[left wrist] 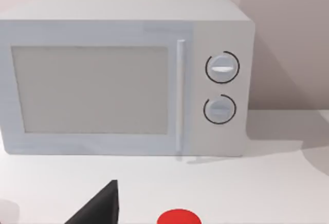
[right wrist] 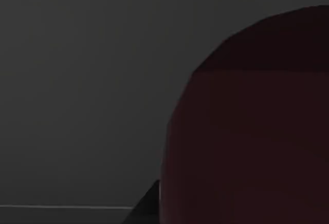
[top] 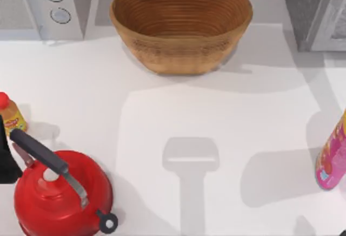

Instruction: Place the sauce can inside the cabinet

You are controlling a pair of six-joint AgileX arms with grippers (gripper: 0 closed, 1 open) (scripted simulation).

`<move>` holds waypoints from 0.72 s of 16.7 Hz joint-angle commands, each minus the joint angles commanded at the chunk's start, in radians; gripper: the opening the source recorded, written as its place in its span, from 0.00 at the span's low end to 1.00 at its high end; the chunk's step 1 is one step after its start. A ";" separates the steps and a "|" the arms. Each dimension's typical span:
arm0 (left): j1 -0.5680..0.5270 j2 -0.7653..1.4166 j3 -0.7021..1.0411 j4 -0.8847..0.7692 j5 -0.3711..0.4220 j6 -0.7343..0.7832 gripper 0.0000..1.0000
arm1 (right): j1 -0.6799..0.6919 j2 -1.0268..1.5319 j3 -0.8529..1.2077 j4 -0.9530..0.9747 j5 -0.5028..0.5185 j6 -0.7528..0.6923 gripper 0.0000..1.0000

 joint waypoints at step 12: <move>0.000 0.000 0.000 0.000 0.000 0.000 1.00 | -0.027 0.140 0.118 0.026 -0.020 0.006 0.23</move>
